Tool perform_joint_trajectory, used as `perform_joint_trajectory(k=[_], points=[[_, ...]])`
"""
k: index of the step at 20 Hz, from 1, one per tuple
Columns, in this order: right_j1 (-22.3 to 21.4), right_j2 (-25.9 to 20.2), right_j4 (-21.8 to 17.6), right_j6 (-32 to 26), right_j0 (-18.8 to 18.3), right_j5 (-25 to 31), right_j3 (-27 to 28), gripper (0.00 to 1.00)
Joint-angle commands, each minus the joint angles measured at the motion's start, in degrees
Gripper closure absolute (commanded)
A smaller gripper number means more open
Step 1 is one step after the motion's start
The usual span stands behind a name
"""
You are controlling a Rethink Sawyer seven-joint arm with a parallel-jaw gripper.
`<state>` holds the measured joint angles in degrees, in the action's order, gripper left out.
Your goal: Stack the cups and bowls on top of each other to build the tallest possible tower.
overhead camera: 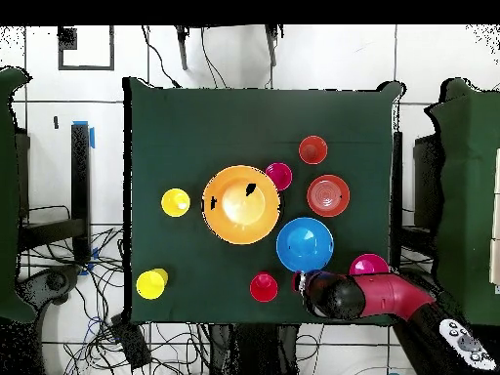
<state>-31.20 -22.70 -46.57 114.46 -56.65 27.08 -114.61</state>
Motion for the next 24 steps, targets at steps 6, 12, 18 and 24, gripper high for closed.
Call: perform_joint_trajectory(k=[6, 12, 18, 24], points=[[4.93, 0.18, -6.14, -3.77, 0.50, -4.68, 7.07, 0.00], [3.52, -0.47, -5.34, -3.50, -0.81, -4.20, 5.51, 0.00], [-2.42, 3.70, -2.73, 6.42, 0.26, -8.21, 1.07, 0.00], [-8.62, 12.78, 5.09, 18.87, 4.51, -11.68, -5.72, 0.00]])
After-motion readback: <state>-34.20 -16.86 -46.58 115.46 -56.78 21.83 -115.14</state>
